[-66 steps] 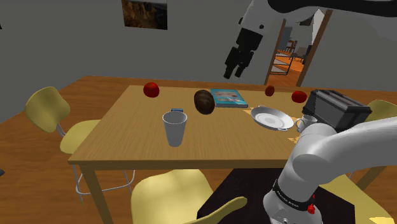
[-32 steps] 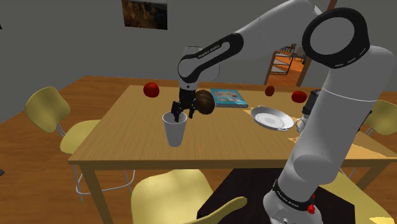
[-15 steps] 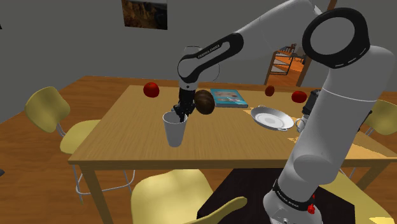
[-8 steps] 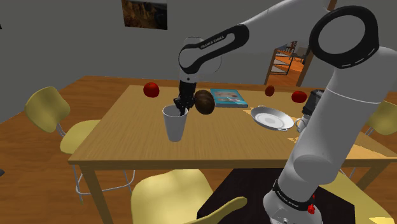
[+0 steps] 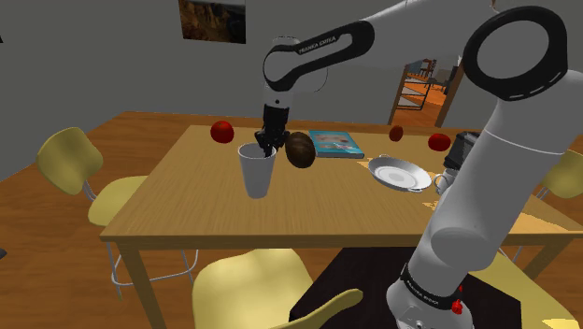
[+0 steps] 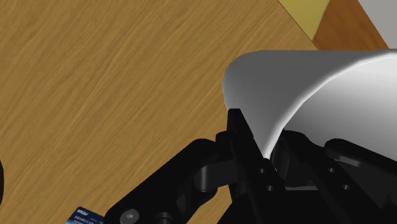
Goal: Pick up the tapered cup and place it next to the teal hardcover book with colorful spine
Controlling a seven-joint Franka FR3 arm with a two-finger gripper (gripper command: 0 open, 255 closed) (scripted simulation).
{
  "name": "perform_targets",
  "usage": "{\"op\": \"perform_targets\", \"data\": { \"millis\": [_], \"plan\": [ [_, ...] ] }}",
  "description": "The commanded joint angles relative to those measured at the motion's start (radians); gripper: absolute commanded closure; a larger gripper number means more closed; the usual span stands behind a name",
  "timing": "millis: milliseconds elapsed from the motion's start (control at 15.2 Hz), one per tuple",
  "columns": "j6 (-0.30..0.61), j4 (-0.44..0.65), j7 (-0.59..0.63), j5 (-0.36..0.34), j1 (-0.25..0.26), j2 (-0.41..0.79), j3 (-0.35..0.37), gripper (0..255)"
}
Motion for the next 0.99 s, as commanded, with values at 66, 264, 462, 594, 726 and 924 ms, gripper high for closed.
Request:
{"op": "perform_targets", "data": {
  "millis": [66, 264, 462, 594, 726, 924],
  "plan": [
    [-0.039, 0.029, 0.004, -0.003, -0.001, -0.01, -0.001, 255],
    [-0.078, 0.06, 0.01, -0.005, -0.002, -0.018, -0.002, 255],
    [-0.117, 0.093, 0.016, -0.008, -0.003, -0.025, -0.003, 255],
    [-0.143, 0.116, 0.02, -0.009, -0.003, -0.029, -0.003, 255],
    [-0.169, 0.14, 0.024, -0.01, -0.003, -0.031, -0.003, 255],
    [-0.209, 0.177, 0.03, -0.012, -0.004, -0.033, -0.004, 255]
  ]
}}
